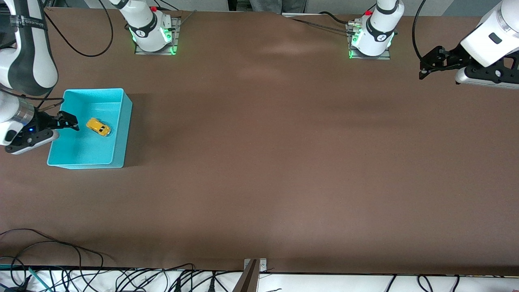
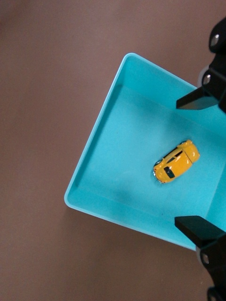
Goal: Wind up and store yellow beetle car
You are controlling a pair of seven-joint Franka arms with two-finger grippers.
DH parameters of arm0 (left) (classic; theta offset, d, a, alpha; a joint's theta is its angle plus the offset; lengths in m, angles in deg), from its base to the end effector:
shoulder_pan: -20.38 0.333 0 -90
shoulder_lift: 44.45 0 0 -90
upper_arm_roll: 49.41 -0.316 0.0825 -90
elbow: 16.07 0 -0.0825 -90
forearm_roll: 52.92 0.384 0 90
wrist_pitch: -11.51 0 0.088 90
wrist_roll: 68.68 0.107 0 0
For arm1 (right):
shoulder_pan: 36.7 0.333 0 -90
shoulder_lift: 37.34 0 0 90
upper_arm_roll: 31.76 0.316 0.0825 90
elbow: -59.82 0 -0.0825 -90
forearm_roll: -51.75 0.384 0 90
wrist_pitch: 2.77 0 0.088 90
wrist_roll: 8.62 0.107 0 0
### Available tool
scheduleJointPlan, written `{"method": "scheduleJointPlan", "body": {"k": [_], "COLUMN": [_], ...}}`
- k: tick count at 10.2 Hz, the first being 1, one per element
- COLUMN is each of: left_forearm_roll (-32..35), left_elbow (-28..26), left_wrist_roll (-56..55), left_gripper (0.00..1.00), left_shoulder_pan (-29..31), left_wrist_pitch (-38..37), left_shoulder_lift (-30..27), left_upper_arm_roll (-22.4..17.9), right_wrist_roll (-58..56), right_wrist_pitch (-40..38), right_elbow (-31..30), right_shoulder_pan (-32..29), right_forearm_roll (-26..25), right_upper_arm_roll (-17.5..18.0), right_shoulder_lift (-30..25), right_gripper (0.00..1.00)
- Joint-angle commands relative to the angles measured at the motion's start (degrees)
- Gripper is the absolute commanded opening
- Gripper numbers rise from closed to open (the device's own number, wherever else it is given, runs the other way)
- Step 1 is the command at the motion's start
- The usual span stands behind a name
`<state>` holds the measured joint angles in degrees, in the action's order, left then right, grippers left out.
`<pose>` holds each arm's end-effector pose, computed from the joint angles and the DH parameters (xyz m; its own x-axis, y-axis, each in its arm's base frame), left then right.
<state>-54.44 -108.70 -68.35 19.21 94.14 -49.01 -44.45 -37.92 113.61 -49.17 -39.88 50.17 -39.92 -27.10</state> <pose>0.5122 -0.0601 0.6349 0.9889 -0.1145 -0.0950 -0.1131 -0.9934 0.0202 0.5839 -0.1155 0.4036 0.9448 0.3208 -0.0663 0.3226 -0.9463 0.0193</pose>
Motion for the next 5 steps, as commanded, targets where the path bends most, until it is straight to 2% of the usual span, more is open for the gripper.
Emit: {"method": "scheduleJointPlan", "body": {"k": [1,3,5], "left_forearm_roll": [-0.9,-0.9,-0.9], "left_elbow": [2.4,2.4,2.4], "left_wrist_roll": [-0.8,-0.8,-0.8], "left_gripper": [1.0,1.0,1.0], "left_shoulder_pan": [0.1,0.4,0.4], "left_wrist_pitch": [-1.5,-1.5,-1.5], "left_shoulder_lift": [1.0,1.0,1.0], "left_upper_arm_roll": [0.0,0.0,0.0], "right_wrist_roll": [15.2,17.7,19.4], "right_wrist_pitch": [-4.9,-6.1,-14.4], "right_elbow": [5.0,6.6,14.5], "right_shoulder_pan": [0.4,0.5,0.5], "right_forearm_roll": [2.6,2.7,2.6], "right_upper_arm_roll": [1.3,2.7,3.1], "right_shoulder_lift": [0.9,0.1,0.0], "right_gripper": [1.0,1.0,1.0]}}
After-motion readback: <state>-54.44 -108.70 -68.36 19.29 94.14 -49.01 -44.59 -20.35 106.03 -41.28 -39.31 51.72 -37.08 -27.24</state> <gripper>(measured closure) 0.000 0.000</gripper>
